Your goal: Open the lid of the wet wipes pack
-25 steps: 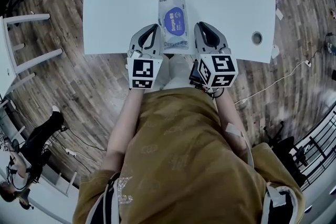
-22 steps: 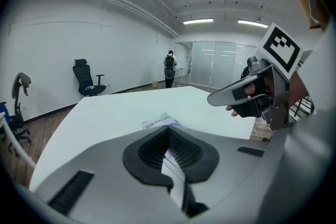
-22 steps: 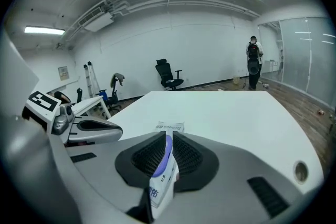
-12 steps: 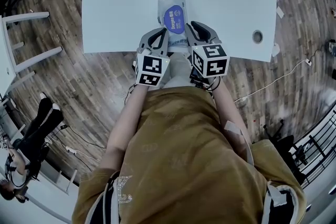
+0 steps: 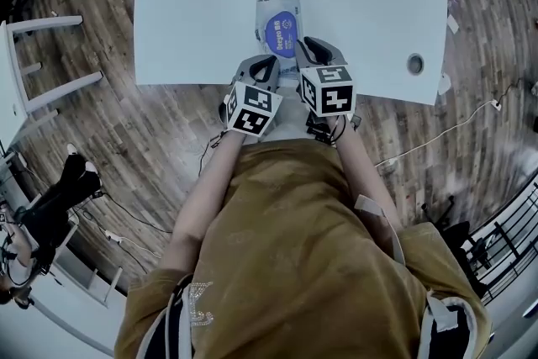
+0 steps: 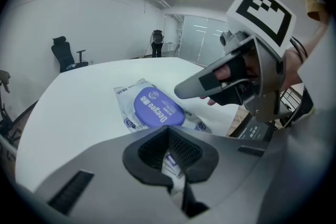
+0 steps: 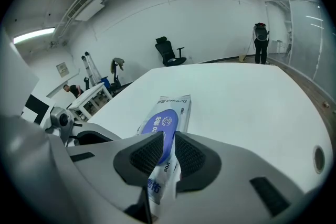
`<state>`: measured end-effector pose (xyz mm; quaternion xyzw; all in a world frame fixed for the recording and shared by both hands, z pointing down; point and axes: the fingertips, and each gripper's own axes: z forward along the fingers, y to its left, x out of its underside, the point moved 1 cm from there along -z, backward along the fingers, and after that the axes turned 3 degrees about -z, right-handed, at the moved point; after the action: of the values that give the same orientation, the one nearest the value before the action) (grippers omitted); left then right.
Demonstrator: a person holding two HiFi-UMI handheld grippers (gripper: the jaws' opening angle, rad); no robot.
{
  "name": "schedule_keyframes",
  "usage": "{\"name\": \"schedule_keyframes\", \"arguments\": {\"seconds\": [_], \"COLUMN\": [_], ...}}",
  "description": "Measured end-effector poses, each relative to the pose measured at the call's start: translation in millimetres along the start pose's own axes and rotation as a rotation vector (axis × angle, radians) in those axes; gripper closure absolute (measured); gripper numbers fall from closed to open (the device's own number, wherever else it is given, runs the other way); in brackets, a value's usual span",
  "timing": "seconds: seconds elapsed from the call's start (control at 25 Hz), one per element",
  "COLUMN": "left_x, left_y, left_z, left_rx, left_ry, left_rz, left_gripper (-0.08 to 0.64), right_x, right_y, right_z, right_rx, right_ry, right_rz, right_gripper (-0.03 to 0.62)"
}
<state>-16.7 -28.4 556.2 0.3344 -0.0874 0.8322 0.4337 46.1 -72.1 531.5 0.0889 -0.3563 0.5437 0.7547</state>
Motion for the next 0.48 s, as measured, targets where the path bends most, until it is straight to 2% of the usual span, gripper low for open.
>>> {"name": "schedule_keyframes", "arguments": {"seconds": [0.16, 0.48], "left_x": [7.8, 14.5], "left_y": [-2.2, -1.3], "left_z": [1.1, 10.0], "left_rx": [0.023, 0.029], "left_ry": [0.045, 0.084], "left_rz": [-0.035, -0.033], "left_gripper": [0.558, 0.558], "right_x": [-0.1, 0.1], "right_y": [-0.3, -3.8], "right_z": [6.1, 22.1], "right_rx": [0.01, 0.024], "right_ry": [0.001, 0.026], "right_rz": [0.005, -0.004], "right_gripper": [0.538, 0.539]}}
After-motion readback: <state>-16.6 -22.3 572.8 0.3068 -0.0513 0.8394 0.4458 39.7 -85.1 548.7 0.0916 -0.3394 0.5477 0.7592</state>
